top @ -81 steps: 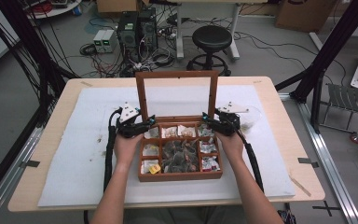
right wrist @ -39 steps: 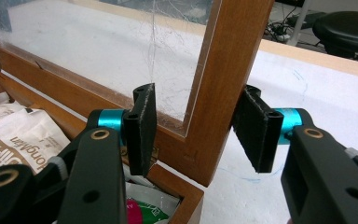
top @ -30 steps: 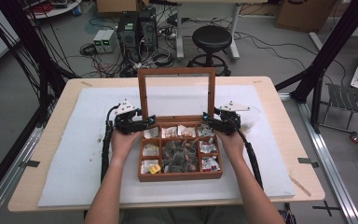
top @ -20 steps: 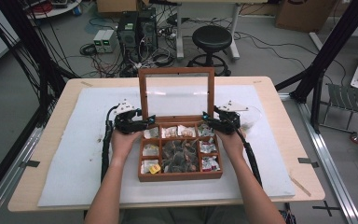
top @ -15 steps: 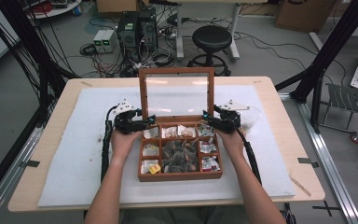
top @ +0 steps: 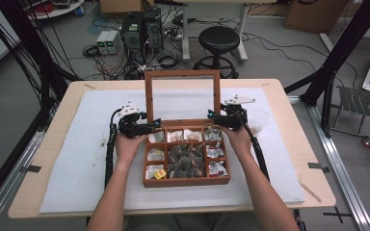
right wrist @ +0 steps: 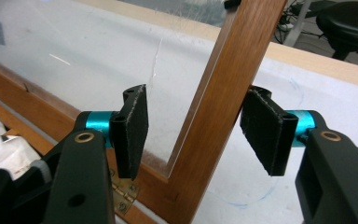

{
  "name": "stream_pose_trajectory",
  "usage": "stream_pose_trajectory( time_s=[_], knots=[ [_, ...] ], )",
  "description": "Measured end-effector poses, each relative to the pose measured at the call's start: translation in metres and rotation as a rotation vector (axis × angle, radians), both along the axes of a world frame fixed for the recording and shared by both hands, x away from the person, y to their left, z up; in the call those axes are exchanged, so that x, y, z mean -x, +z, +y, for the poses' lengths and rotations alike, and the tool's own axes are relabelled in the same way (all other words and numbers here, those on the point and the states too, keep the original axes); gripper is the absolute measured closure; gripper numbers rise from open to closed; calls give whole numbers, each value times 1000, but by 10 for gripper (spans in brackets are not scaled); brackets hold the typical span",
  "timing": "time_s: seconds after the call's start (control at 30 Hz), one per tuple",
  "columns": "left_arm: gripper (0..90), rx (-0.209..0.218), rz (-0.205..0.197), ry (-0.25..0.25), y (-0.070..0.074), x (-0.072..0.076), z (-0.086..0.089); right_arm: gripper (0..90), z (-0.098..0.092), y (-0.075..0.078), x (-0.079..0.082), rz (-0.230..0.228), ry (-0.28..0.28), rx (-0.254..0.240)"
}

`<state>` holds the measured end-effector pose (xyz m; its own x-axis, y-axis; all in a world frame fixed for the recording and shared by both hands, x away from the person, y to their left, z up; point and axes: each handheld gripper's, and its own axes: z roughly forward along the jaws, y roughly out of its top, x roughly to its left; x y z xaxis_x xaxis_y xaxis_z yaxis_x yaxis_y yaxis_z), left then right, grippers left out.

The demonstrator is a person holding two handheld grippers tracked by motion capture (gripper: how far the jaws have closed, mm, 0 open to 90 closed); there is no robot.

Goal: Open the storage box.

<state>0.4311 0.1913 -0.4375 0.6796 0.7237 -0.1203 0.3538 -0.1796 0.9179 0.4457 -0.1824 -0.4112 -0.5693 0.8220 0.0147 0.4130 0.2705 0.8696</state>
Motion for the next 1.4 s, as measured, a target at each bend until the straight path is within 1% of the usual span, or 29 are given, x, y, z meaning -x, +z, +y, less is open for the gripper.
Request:
stream_pose_trajectory(
  time_s=[0.03, 0.07, 0.13, 0.17, 0.2, 0.23, 0.27, 0.3, 0.33, 0.37, 0.43, 0.47, 0.53, 0.6, 0.7, 0.77, 0.83, 0.9, 0.93, 0.97, 1.0, 1.07, 1.13, 1.2, 1.23, 1.27, 1.3, 1.33, 1.4],
  knots=[
    [385, -12, 2, 3, 1, 0, -1, 429, 1, 1, 0, 0, -1, 6],
    [379, -16, 12, 7, 2, 0, -2, 427, 1, 2, -1, 10, -1, 12],
    [357, -61, 12, 19, 7, -1, -5, 426, 1, 4, -3, 22, -1, 26],
    [348, -78, 22, 22, 9, -1, -6, 423, 2, 5, -3, 31, -4, 31],
    [345, -77, 31, 24, 10, -2, -6, 420, 3, 6, -4, 35, -6, 41],
    [345, -77, 31, 24, 10, -2, -6, 416, 4, 6, -4, 35, -7, 49],
    [343, -82, 50, 24, 11, -3, -7, 412, 5, 7, -4, 42, -14, 63],
    [338, -109, 56, 31, 14, -3, -9, 410, 6, 8, -4, 37, -14, 76],
    [332, -109, 56, 31, 14, -3, -9, 410, 6, 8, -4, 35, -20, 80],
    [325, -133, 54, 41, 16, -3, -11, 410, 6, 8, -4, 35, -20, 83],
    [324, -154, 64, 51, 19, -2, -13, 409, 7, 9, -3, 35, -26, 88],
    [324, -154, 64, 51, 19, -2, -13, 409, 7, 9, -3, 35, -26, 88],
    [324, -176, 65, 61, 21, -1, -15, 409, 10, 11, -1, 31, -40, 100],
    [324, -174, 62, 61, 21, -1, -15, 408, 11, 11, 0, 25, -46, 108],
    [323, -164, 66, 58, 20, -2, -14, 399, 11, 11, 0, 35, -59, 97],
    [316, -135, 85, 58, 17, -4, -12, 433, 12, 10, 2, 16, -84, 120],
    [315, -113, 98, 53, 15, -5, -10, 421, 11, 7, -1, 40, -71, 101],
    [314, -106, 103, 54, 15, -6, -9, 423, 11, 5, -2, 43, -72, 105],
    [314, -98, 111, 50, 14, -7, -8, 425, 11, 5, -2, 40, -73, 104],
    [314, -98, 111, 50, 14, -7, -8, 429, 11, 5, -3, 36, -74, 109],
    [313, -84, 120, 53, 13, -8, -8, 435, 11, 5, -3, 37, -76, 107],
    [311, -77, 127, 51, 12, -9, -7, 440, 10, 5, -5, 45, -72, 97],
    [295, -71, 136, 63, 10, -9, -7, 468, 9, 3, -6, 53, -70, 97],
    [277, -37, 172, 72, 7, -11, -5, 468, 11, 1, -7, 64, -67, 112],
    [277, -4, 195, 63, 4, -13, -2, 461, 12, -1, -7, 71, -67, 111],
    [277, 19, 210, 60, 2, -15, -1, 459, 12, -3, -8, 80, -67, 110],
    [277, 19, 210, 60, 2, -15, -1, 459, 12, -3, -8, 80, -67, 110],
    [278, 50, 234, 57, -1, -16, 2, 458, 13, -5, -9, 88, -71, 105],
    [278, 69, 255, 54, -3, -18, 3, 462, 14, -6, -9, 89, -70, 115]
  ],
)
